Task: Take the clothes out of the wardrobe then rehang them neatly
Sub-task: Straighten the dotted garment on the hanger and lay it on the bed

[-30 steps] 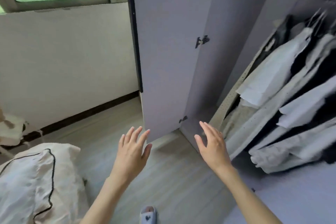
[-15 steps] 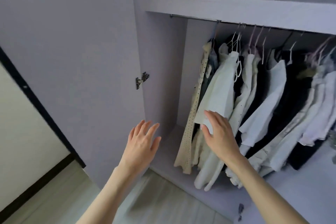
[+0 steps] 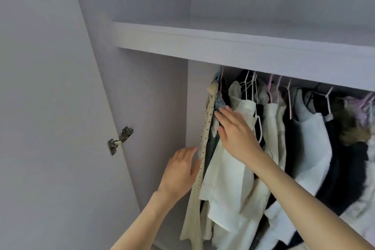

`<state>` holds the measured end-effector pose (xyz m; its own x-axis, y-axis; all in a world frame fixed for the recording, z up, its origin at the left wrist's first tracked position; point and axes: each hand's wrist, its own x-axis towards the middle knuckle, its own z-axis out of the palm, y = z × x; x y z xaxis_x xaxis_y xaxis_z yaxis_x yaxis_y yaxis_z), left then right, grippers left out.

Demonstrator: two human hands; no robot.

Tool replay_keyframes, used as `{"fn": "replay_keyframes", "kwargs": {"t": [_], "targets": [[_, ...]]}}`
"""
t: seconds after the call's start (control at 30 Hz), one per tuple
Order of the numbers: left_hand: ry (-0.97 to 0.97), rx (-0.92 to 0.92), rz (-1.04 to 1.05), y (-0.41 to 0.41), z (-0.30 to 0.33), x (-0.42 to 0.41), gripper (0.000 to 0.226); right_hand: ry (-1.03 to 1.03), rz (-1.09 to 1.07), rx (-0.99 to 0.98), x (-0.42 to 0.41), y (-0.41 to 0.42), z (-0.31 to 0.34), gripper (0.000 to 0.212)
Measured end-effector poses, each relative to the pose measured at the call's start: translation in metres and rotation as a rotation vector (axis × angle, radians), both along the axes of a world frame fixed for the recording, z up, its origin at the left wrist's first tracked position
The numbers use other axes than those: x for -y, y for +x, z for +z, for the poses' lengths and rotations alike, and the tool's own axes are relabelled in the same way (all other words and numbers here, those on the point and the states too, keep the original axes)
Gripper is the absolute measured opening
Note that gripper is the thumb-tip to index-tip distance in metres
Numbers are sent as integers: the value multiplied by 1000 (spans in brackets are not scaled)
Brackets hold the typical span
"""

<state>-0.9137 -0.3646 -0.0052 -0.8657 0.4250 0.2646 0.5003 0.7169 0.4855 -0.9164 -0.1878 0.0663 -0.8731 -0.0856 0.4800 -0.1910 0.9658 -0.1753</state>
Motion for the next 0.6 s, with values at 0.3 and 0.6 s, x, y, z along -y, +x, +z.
{"fn": "replay_keyframes", "kwargs": {"t": [0.3, 0.6], "targets": [[5, -116, -9, -76, -3, -53, 47, 63, -163, 100, -16, -80, -27, 51], [90, -91, 129, -124, 3, -56, 33, 100, -148, -17, -32, -82, -43, 52]]}}
